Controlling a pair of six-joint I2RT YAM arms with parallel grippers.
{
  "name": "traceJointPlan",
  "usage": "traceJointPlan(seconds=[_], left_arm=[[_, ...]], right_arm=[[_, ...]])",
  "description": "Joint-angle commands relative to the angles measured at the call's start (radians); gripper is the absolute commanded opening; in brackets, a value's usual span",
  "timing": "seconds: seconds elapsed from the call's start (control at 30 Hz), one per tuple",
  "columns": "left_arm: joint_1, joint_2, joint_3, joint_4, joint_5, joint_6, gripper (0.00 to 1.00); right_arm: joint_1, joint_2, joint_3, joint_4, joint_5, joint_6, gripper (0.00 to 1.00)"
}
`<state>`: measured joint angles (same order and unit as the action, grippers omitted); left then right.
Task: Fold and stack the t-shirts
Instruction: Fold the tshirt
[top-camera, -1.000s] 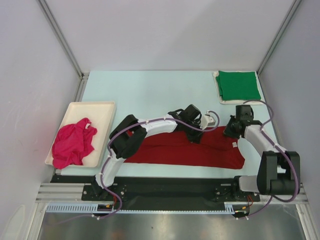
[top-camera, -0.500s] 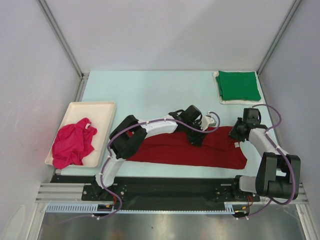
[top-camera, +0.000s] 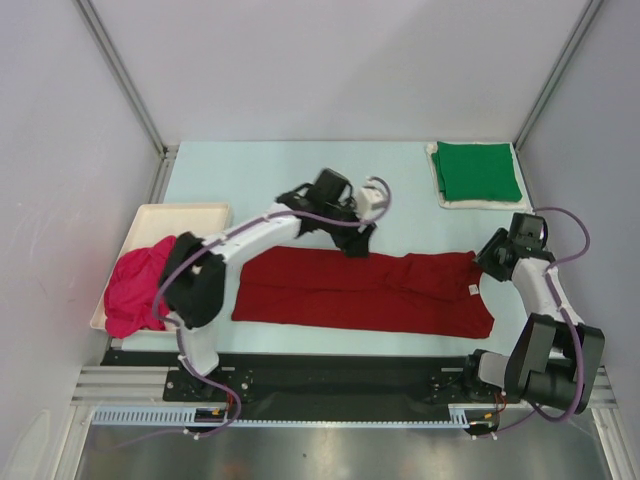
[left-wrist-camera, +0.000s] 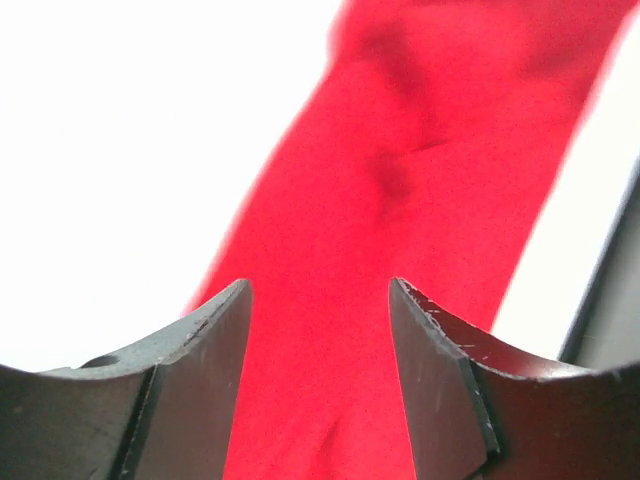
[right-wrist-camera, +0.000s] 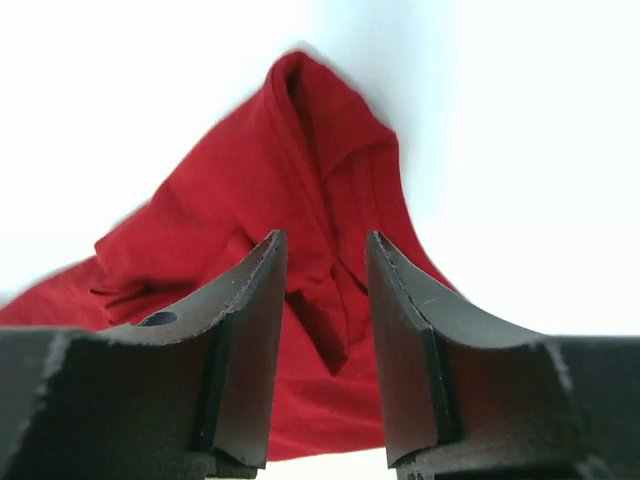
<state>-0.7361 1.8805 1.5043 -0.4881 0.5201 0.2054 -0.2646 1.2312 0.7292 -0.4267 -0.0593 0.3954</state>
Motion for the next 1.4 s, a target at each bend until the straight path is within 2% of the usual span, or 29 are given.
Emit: traceJointPlan(seconds=[0.0,0.1,0.13,0.23,0.4,0.47,0.5,0.53,0.57,0.6,0.7,0.87,0.97,1.03,1.2,1.33,1.37], left_arm=[[0.133,-0.096,-0.117,-0.021,-0.205,0.086,0.63],[0.236,-0.11,-0.205,0.003,-0.351,0.132,0.66],[0.259,-0.106,-0.219,0.008,-0.376,0.144,0.72],[0.337,-0.06,-0.231,0.008,-0.437,0.187,0.8],[0.409,0.012,-0.259,0.042,-0.515,0.215,0.79],[0.415,0.034,-0.292,0.051,-0.544,0.232,0.72],[0.426,0.042,-0.283,0.018,-0.528,0.241,0.64],[0.428,0.04,-0.28,0.004,-0.459,0.238,0.48],[0.423,0.034,-0.289,-0.006,-0.442,0.25,0.42],[0.416,0.025,-0.303,-0.018,-0.427,0.261,0.29],[0.415,0.014,-0.335,-0.056,-0.402,0.267,0.0],[0.434,-0.134,-0.51,-0.128,-0.388,0.321,0.0],[0.44,-0.245,-0.605,-0.179,-0.365,0.354,0.0],[0.44,-0.282,-0.645,-0.26,-0.293,0.399,0.0],[0.402,-0.401,-0.739,-0.441,-0.137,0.561,0.0],[0.259,-0.471,-0.768,-0.437,-0.039,0.594,0.02],[0.189,-0.471,-0.762,-0.422,-0.014,0.582,0.02]], right_arm=[[-0.01,0.065,0.062,0.057,-0.062,-0.009,0.43],[-0.007,0.135,0.082,0.12,-0.074,0.006,0.43],[-0.005,0.178,0.093,0.129,-0.073,0.007,0.43],[0.004,0.238,0.124,0.138,-0.06,0.007,0.42],[0.028,0.323,0.139,0.155,-0.025,-0.001,0.33],[0.039,0.346,0.147,0.163,-0.027,-0.001,0.24],[0.045,0.367,0.151,0.169,-0.028,0.0,0.15],[0.056,0.379,0.157,0.17,-0.024,0.002,0.11],[0.065,0.387,0.168,0.172,-0.019,0.0,0.07],[0.089,0.401,0.173,0.178,-0.007,0.002,0.01],[0.131,0.435,0.22,0.183,-0.004,0.005,0.0],[0.206,0.531,0.337,0.181,-0.026,0.011,0.0],[0.261,0.626,0.481,0.158,-0.046,0.014,0.0],[0.333,0.684,0.611,0.131,-0.056,0.025,0.0],[0.41,0.916,0.91,0.086,-0.083,0.068,0.0],[0.45,1.146,1.243,0.033,-0.135,0.128,0.0],[0.465,1.192,1.404,-0.015,-0.142,0.135,0.0]])
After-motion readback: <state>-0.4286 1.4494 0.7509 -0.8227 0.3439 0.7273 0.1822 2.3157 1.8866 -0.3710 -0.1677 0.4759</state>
